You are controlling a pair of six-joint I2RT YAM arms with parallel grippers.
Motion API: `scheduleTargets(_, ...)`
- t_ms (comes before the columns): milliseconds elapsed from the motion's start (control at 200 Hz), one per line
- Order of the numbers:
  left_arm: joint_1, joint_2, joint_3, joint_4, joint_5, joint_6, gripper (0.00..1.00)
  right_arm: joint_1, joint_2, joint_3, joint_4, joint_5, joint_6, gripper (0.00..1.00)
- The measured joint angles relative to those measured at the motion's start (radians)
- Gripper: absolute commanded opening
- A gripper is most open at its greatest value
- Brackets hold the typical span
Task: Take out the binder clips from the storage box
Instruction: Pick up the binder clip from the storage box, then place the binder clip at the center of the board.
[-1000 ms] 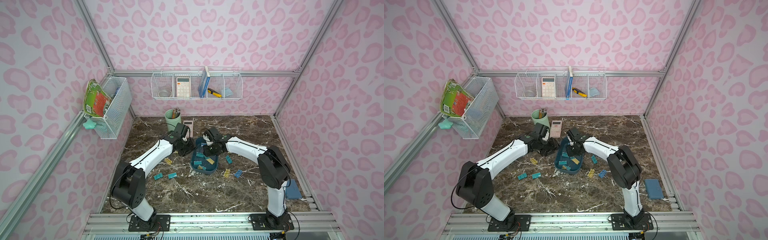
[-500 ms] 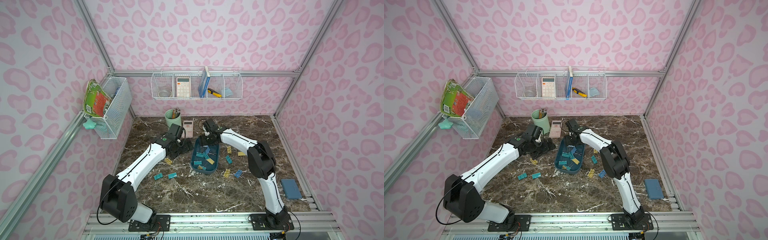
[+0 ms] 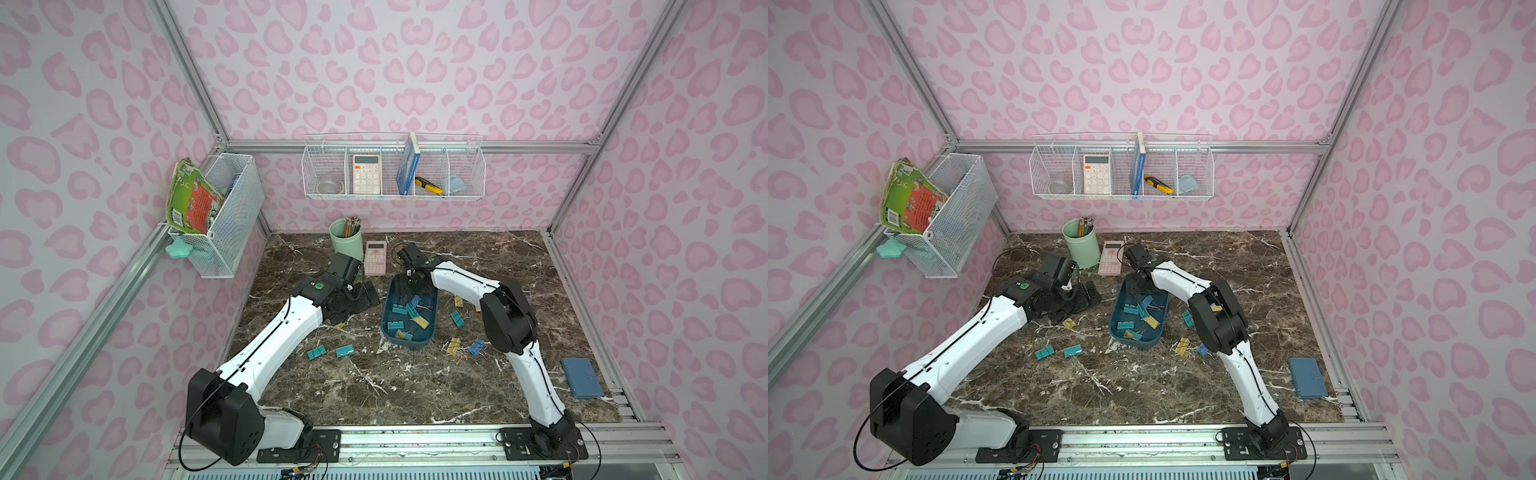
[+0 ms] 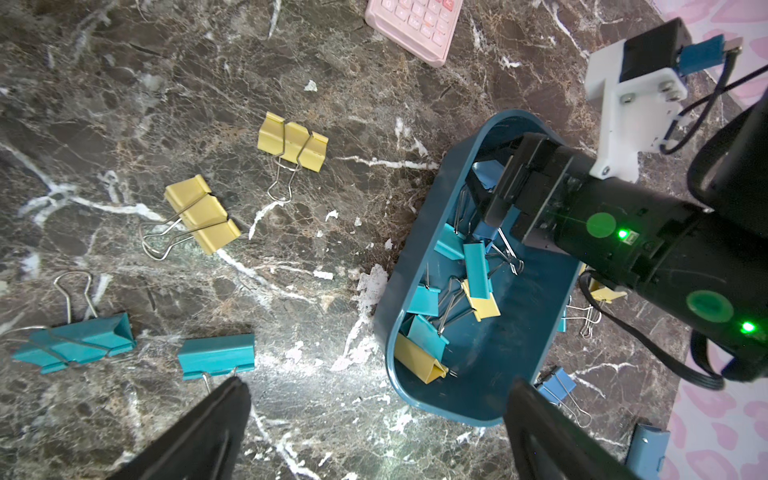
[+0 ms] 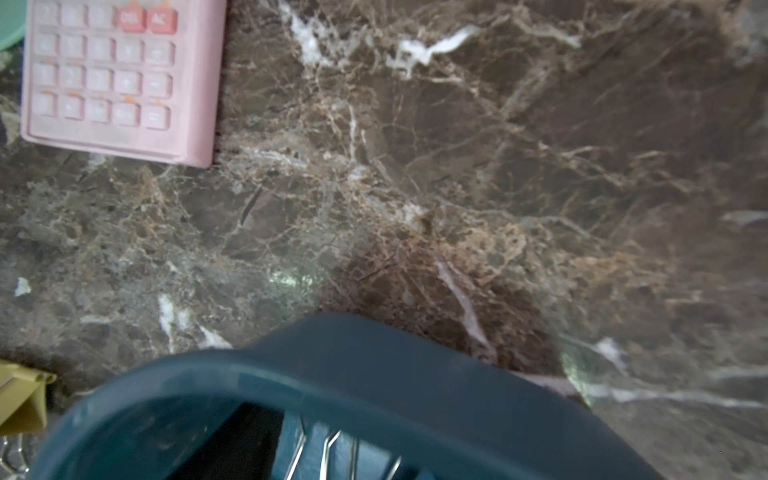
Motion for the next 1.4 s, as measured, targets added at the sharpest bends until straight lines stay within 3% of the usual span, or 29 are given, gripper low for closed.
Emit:
scheduleTargets(175,0.000,-0.032,-0.023,-0.007,-0.007,0.000,0.99,0.008,0.005,-0.004,0.022,0.041,0.026,0.45)
scheduleTargets(300,0.001,-0.047,-0.032,-0.010,-0.010,0.000,0.99,0.016,-0.003,-0.009,0.032,0.061,0.032,0.34)
scheduleTargets(895,0.001,-0.006,-0.011,0.005,0.017,-0.004,0.99,0.002,-0.340,-0.195,0.032,0.176,0.041,0.38)
scheduleTargets(1175,0.001,0.047,0.029,0.020,0.049,-0.003,0.99,-0.139,-0.520,-0.413,0.064,0.177,0.046,0.39)
scheduleTargets(1400,0.001,0.066,0.050,0.027,0.070,-0.003,0.99,-0.330,-0.523,-0.517,0.109,0.159,0.021,0.40)
